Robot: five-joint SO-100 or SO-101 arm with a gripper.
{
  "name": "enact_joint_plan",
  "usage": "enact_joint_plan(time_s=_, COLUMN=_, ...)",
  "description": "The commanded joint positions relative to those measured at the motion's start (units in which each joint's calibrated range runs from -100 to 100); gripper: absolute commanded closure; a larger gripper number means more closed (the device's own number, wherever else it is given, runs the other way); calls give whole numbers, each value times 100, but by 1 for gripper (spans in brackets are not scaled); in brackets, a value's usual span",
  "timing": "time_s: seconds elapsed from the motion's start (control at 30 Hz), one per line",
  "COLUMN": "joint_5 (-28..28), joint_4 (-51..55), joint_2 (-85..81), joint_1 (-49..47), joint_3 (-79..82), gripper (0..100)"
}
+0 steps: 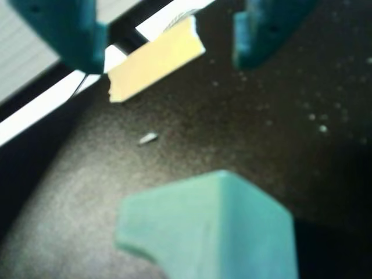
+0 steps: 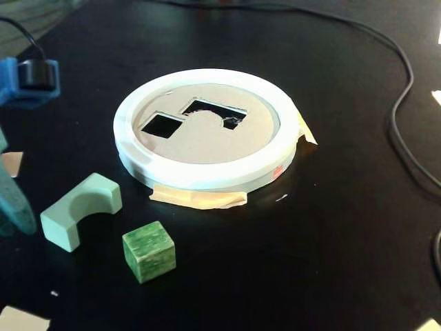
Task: Pick up the U shape block and drop it in corresponding U shaped hole
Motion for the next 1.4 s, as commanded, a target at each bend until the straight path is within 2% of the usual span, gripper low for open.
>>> enact_joint_plan(time_s=0.0, joint_5=5, joint_4=-187, joint_2=-53, joint_1=90, joint_3=-6, gripper=63)
enact_joint_plan(time_s=1.37, joint_5=-24, joint_4=-167, joint_2=-53, joint_1=102, joint_3=3, gripper=63)
